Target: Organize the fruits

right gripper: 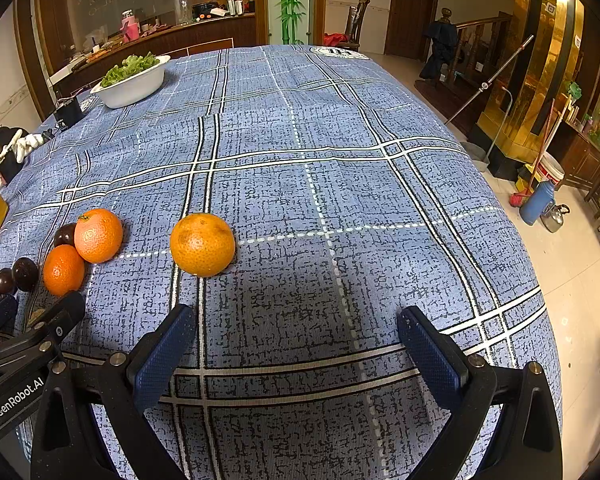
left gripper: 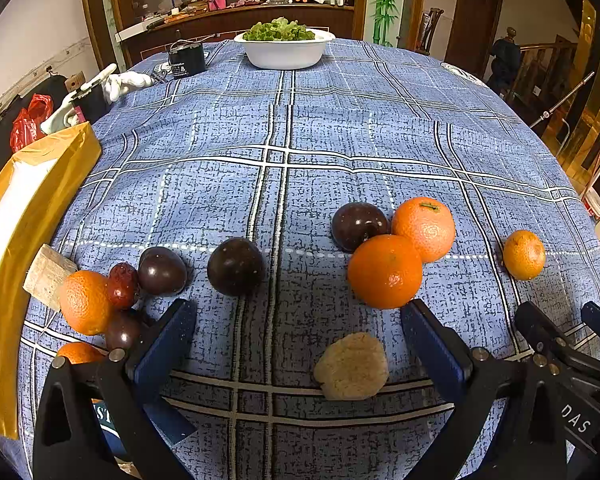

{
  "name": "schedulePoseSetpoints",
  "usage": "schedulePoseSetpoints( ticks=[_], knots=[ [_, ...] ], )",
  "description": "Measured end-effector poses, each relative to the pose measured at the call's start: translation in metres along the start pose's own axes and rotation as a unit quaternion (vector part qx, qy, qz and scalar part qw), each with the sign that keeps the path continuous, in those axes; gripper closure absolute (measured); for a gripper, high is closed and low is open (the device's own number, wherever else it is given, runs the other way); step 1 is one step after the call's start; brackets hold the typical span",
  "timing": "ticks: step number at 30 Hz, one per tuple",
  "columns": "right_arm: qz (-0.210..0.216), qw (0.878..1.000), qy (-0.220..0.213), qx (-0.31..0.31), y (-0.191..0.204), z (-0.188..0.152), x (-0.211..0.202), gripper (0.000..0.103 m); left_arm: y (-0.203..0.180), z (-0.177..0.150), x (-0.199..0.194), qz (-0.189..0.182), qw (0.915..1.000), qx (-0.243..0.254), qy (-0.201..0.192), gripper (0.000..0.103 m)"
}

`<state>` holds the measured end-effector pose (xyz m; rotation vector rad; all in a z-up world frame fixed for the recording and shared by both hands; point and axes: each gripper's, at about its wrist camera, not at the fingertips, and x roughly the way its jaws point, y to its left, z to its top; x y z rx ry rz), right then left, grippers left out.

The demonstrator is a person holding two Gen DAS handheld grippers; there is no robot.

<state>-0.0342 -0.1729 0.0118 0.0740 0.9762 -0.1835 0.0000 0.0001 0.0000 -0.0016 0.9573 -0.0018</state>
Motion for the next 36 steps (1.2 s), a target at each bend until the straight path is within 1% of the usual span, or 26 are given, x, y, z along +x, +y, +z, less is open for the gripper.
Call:
schedulePoseSetpoints(
  ticks=[26,32,36],
  knots=[
    [0.0,1.0,0.0,0.0,0.0004,0.0003,-0.0002,0.0,-0.0002,-0.0002,0.0,0.0,1.0,0.0,0.001,0.001],
    [0.001,1.0,0.0,0.001,0.0004,0.0004,0.0001,0.0,0.0013,0.0049,0.0004,-0.017,0.9992,0.025,0.028,0.001],
    [0.001,1.0,0.0,0.001,0.0003,0.0002,0.0008,0.0,0.0011,-0.0016,-0.0044,-0.035,0.9972,0.047,0.046,0.001]
  ],
)
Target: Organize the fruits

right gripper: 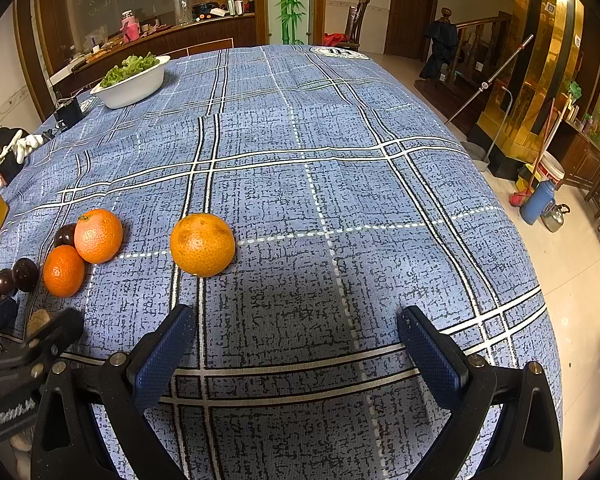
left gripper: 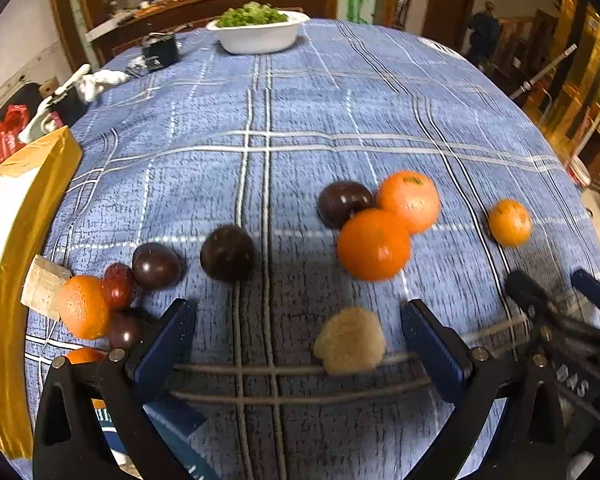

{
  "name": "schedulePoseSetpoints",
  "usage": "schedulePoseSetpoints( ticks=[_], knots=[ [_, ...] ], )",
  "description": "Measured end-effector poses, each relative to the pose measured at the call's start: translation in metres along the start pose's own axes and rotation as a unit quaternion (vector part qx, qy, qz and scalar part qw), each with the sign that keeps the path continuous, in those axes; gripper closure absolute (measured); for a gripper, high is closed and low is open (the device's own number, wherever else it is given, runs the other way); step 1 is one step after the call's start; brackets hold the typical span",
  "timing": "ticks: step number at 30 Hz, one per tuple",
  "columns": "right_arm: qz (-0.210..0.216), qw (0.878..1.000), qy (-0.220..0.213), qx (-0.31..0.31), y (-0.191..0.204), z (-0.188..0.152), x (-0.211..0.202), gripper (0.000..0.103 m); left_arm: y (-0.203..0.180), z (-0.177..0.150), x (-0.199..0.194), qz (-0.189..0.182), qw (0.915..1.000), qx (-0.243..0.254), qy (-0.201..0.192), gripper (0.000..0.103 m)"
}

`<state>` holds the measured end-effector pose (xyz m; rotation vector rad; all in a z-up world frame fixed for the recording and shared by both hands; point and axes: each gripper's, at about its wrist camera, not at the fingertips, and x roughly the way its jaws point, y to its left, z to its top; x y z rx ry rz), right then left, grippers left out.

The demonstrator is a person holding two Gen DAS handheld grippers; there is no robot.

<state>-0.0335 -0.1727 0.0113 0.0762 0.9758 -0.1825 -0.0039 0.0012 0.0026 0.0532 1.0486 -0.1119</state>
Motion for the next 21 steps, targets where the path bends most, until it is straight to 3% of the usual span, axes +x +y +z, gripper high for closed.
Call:
schedulePoseSetpoints(
  ticks=[4,7,10,16,18,20,21],
  knots=[
    [0.002,1.0,0.001,-0.001,-0.003,0.0,0.0,0.0,-0.003,-0.013,-0.017,-0.05,0.9986,0.018,0.004,0.004],
    [0.008,1.0,0.011,-0.007,-0.002,-0.001,-0.002,0.0,0.002,-0.027,-0.05,-0.075,0.9958,0.026,-0.044,0.006],
    [0.005,1.0,0.026,-0.007,-0.002,0.002,0.0,0.0,0.022,-0.039,-0.099,-0.076,0.9885,0.034,-0.126,0.006],
    [0.0,0.999,0.037,-0.003,0.0,0.006,0.002,0.002,0.108,-0.053,-0.207,-0.012,0.9588,-0.012,-0.284,0.006],
    [-0.017,0.999,0.036,0.005,0.0,0.005,-0.009,0.017,0.136,-0.061,-0.234,0.015,0.9448,-0.032,-0.326,0.005],
    [-0.01,1.0,0.01,0.014,0.004,0.004,-0.033,0.018,0.161,-0.066,-0.251,0.026,0.9312,-0.039,-0.361,0.0],
    [0.0,1.0,-0.009,0.014,0.009,0.003,-0.047,0.018,0.17,-0.069,-0.253,0.028,0.9285,-0.041,-0.368,0.0]
  ],
)
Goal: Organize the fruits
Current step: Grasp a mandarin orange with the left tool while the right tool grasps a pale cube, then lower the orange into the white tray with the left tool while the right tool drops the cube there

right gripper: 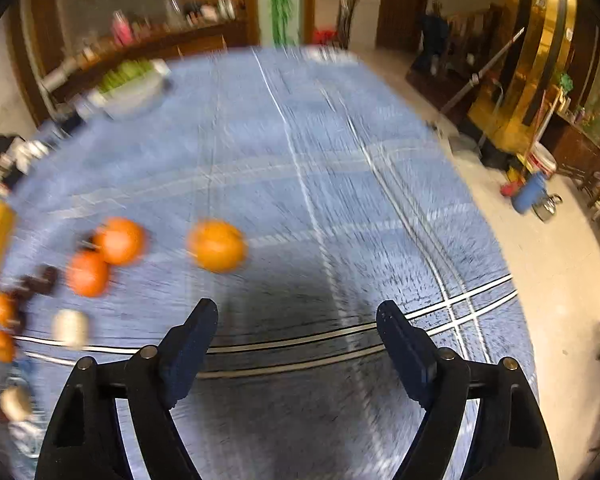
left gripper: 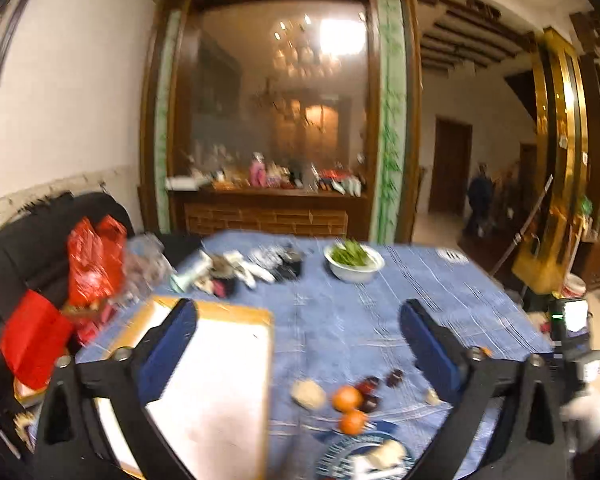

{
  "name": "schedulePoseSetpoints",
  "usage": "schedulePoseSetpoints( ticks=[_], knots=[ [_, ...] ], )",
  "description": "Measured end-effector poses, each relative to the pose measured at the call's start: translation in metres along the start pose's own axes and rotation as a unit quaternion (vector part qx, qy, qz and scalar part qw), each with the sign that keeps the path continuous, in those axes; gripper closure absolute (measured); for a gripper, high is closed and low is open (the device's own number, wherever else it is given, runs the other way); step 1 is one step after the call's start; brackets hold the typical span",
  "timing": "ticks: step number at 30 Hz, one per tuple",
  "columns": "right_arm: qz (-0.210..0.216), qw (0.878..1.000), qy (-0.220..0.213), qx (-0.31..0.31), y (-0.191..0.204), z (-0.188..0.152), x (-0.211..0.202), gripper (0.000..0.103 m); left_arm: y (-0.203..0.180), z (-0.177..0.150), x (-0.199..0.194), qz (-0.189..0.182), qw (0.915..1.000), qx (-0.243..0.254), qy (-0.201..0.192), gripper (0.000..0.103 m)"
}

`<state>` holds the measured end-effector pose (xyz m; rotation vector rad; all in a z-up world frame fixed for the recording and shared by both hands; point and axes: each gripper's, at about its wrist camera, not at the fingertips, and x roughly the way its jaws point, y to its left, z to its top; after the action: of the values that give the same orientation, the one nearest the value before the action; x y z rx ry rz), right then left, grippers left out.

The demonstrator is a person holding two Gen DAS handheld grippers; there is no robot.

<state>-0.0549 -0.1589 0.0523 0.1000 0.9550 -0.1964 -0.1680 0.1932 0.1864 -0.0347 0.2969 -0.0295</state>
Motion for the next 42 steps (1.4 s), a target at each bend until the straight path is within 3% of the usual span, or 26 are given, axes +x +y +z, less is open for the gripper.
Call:
schedulePoseSetpoints(
  ticks=[2,4,7,9,11,12,14,19,20,21,22,30,36,37,38,40,42],
  knots=[
    [0.031,0.999,-0.036,-0.012,0.017,-0.005,-0.032,0.017,0.013,-0.004,0.007,0.003,0.9999,-0.005,0.012,0.0],
    [0.082,0.995,-0.049,-0.033,0.041,-0.014,-0.053,0.016,0.021,-0.015,0.021,0.013,0.9984,-0.02,0.052,0.0],
    [0.166,0.983,-0.037,-0.063,0.079,-0.032,-0.063,0.016,0.03,-0.029,0.041,-0.021,0.9925,-0.049,0.11,0.0],
    [0.205,0.975,-0.024,-0.088,0.104,-0.043,-0.061,0.017,0.032,-0.038,0.048,-0.038,0.9882,-0.053,0.138,0.01],
    [0.236,0.964,-0.016,-0.12,0.131,-0.057,-0.06,0.022,0.031,-0.045,0.058,-0.056,0.9832,-0.052,0.166,0.032],
    [0.248,0.959,-0.012,-0.138,0.146,-0.064,-0.06,0.024,0.03,-0.048,0.061,-0.062,0.9811,-0.054,0.175,0.033],
    [0.258,0.953,-0.011,-0.16,0.162,-0.074,-0.059,0.025,0.028,-0.054,0.067,-0.077,0.9763,-0.061,0.193,0.033],
    [0.262,0.946,0.012,-0.189,0.188,-0.089,-0.043,0.04,0.018,-0.072,0.079,-0.099,0.9682,-0.05,0.224,0.033],
    [0.265,0.945,0.017,-0.19,0.19,-0.093,-0.04,0.049,0.016,-0.075,0.081,-0.102,0.9669,-0.049,0.229,0.033],
    [0.269,0.944,0.024,-0.19,0.191,-0.095,-0.037,0.066,0.013,-0.077,0.081,-0.105,0.9655,-0.048,0.233,0.033],
    [0.274,0.942,0.036,-0.189,0.191,-0.097,-0.032,0.067,0.011,-0.079,0.084,-0.108,0.9638,-0.047,0.239,0.033],
    [0.282,0.948,0.021,-0.149,0.16,-0.1,-0.04,0.068,-0.027,-0.101,0.115,-0.118,0.9509,0.003,0.286,0.034],
    [0.278,0.953,0.02,-0.121,0.135,-0.097,-0.046,0.068,-0.055,-0.121,0.142,-0.096,0.944,0.057,0.311,0.034],
    [0.278,0.953,0.02,-0.119,0.133,-0.096,-0.047,0.068,-0.057,-0.124,0.146,-0.095,0.9424,0.06,0.315,0.041],
    [0.278,0.953,0.019,-0.119,0.132,-0.096,-0.047,0.068,-0.058,-0.127,0.15,-0.094,0.9401,0.064,0.322,0.063],
    [0.278,0.953,0.017,-0.118,0.132,-0.095,-0.048,0.068,-0.057,-0.131,0.154,-0.12,0.9333,0.045,0.335,0.073],
    [0.278,0.953,0.015,-0.118,0.134,-0.095,-0.05,0.067,-0.056,-0.13,0.149,-0.109,0.9373,0.046,0.328,0.074]
  ],
)
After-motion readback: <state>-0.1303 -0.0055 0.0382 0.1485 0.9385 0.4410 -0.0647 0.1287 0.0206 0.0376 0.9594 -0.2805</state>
